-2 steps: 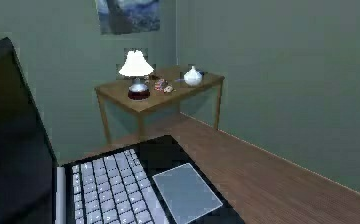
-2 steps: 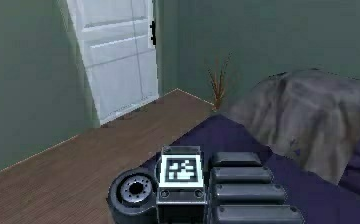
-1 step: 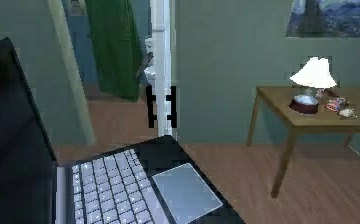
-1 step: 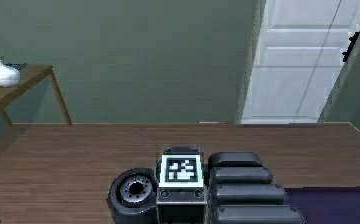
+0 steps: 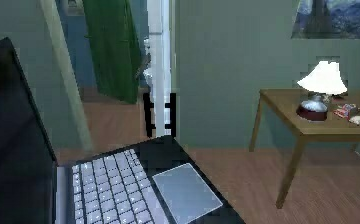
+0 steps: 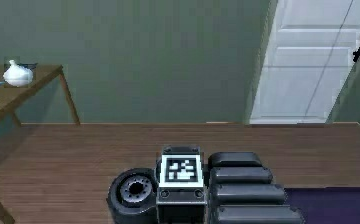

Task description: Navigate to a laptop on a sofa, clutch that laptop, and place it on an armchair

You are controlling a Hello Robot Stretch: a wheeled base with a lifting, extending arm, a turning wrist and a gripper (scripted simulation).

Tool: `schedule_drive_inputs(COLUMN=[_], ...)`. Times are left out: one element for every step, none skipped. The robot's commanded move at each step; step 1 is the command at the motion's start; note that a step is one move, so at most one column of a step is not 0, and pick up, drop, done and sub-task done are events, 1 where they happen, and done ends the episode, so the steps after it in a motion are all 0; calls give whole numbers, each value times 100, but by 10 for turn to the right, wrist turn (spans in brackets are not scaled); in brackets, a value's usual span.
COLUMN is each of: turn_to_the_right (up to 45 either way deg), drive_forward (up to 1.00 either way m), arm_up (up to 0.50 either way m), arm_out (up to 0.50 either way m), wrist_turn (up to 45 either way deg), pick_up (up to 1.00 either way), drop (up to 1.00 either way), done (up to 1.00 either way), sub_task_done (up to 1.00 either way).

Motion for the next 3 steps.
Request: schedule_drive_inputs(turn_to_the_right=[-330,0,180], drive_forward=[0,75,0], arm_up=[0,0,0], arm_out=[0,0,0], wrist_turn=[0,0,0], pick_up=[0,0,0], drop=[0,0,0], done=[0,0,0], sub_task_done=[0,0,0])
